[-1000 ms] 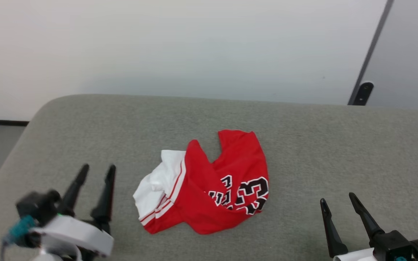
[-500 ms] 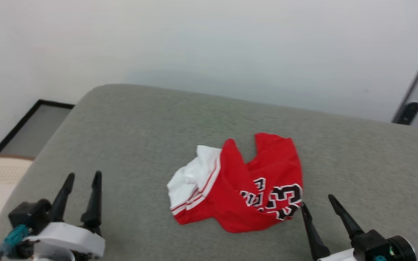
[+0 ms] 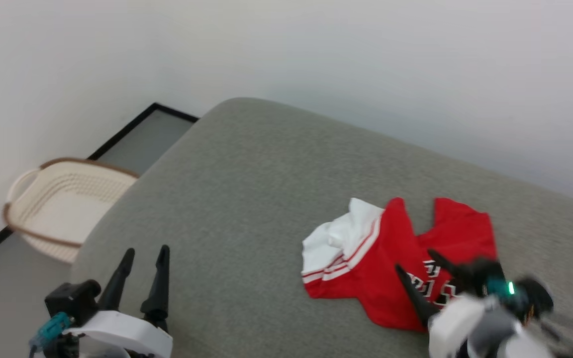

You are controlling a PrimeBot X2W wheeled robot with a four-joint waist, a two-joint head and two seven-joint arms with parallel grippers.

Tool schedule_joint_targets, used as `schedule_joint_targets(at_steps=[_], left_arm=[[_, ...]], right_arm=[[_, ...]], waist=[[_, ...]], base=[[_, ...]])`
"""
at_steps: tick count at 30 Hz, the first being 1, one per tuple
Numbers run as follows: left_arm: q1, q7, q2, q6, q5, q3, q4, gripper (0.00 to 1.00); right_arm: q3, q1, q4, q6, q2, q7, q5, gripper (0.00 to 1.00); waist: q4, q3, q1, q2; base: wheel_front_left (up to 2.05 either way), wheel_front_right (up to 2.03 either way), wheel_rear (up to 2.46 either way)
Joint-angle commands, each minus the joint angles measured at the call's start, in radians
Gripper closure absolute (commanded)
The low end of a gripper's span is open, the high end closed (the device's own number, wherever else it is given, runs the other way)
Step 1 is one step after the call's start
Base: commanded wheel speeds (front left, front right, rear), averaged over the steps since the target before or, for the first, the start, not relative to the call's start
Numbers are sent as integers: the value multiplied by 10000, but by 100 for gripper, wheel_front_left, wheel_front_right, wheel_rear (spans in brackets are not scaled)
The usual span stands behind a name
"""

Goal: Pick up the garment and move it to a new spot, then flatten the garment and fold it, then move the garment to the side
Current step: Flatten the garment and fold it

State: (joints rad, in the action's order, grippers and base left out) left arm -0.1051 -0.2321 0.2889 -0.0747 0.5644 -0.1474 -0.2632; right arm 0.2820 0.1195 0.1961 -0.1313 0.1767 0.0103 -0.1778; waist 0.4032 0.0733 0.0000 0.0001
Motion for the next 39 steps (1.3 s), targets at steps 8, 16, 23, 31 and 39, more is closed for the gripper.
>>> schedule_joint_targets(at_steps=[8, 16, 23, 31, 39], left_arm=[[-145, -155, -699, 27, 290, -118, 210, 0], [-13, -309, -1569, -76, 331, -57, 429, 0], [-202, -335, -2129, -226, 78, -232, 316, 0], [-377, -323, -2357, -327, -60, -322, 200, 0], [-546, -324, -2384, -379, 193, -529, 117, 0]], right_arm=[[2323, 3713, 549, 12, 1846, 3971, -2396, 0], [4005, 6243, 1953, 12, 2448, 6310, -3936, 0], [4964, 7260, 2775, 11, 2609, 6870, -5023, 0], [6068, 7737, 3244, 11, 2492, 6831, -5857, 0], [7368, 8070, 3670, 11, 2367, 5853, -6544, 0]], waist=[[993, -1049, 0, -1], [1171, -1975, 0, -1], [1186, -2309, 0, -1], [1208, -2459, 0, -1], [1244, -2541, 0, -1]], base=[[0, 0, 0], [-8, -8, -8], [-20, -20, -20], [-8, -8, -8], [-1, -1, -1]])
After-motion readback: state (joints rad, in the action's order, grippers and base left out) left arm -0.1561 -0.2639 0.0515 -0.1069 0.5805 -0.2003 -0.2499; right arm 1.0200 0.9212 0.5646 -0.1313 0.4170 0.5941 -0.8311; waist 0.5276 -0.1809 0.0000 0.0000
